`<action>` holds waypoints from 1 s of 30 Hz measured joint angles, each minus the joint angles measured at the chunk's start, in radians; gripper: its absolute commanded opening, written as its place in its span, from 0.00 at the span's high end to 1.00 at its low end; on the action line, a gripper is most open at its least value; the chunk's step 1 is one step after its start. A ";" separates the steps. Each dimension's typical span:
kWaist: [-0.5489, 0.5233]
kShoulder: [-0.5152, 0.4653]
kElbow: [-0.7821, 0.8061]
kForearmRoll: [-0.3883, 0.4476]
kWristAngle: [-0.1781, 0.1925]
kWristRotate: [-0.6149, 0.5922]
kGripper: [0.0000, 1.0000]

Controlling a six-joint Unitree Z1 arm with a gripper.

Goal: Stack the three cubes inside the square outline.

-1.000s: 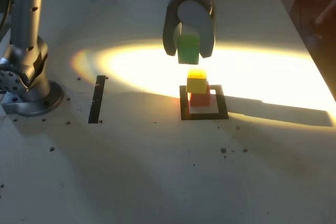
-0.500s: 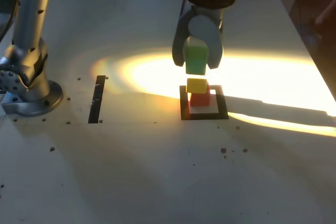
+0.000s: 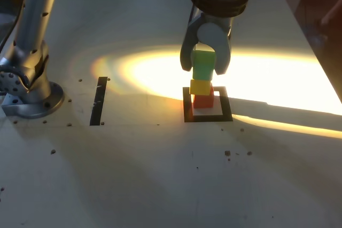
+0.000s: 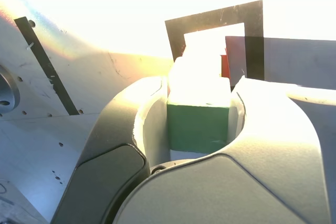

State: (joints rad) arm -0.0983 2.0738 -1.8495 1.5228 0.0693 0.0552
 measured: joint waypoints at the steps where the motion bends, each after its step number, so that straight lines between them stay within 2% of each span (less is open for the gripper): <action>1: 0.000 0.000 0.000 0.000 0.000 0.001 0.49; 11: 0.000 0.003 -0.002 0.003 0.002 0.005 0.10; 14: 0.000 0.003 -0.008 0.013 0.021 0.006 0.04; 21: -0.001 -0.028 -0.037 0.042 0.035 0.009 0.01; 25: -0.004 -0.121 -0.022 0.071 0.035 0.019 0.01; 30: 0.004 -0.255 0.117 0.082 0.035 0.022 0.01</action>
State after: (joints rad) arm -0.0943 1.8184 -1.7324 1.6048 0.1046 0.0769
